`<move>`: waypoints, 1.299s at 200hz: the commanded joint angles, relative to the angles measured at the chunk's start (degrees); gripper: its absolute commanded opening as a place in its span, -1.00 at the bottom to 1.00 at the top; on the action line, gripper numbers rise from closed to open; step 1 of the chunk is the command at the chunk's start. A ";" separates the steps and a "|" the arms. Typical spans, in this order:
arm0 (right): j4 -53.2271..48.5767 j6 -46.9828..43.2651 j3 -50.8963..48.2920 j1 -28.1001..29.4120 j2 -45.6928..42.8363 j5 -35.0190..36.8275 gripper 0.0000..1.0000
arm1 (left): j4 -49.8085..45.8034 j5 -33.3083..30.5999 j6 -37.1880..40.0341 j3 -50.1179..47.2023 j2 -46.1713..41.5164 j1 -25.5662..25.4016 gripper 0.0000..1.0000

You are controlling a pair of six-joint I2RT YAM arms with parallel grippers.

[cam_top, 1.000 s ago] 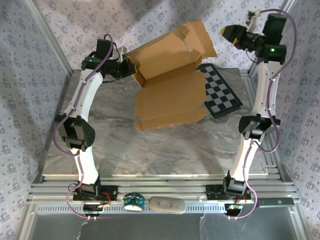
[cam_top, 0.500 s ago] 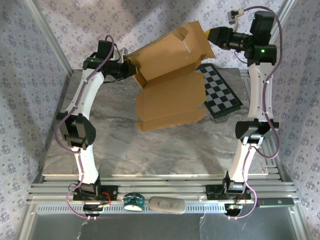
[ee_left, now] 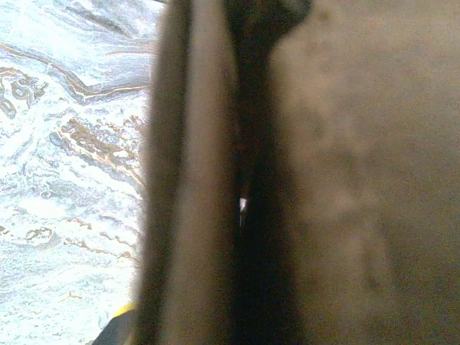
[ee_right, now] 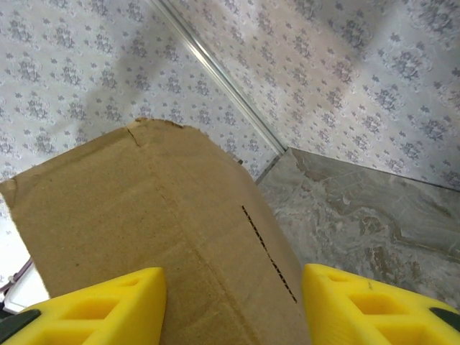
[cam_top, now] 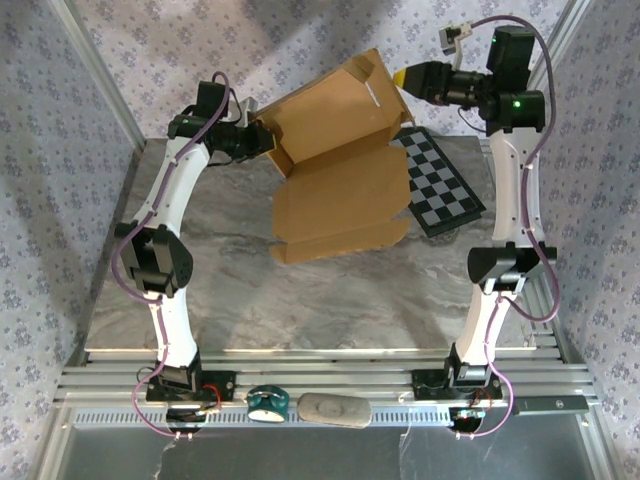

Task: Fold the paper box

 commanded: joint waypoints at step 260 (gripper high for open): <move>-17.83 -21.81 4.42 16.15 -3.46 44.69 0.20 | -4.71 2.79 -3.47 6.79 1.73 -0.99 -1.00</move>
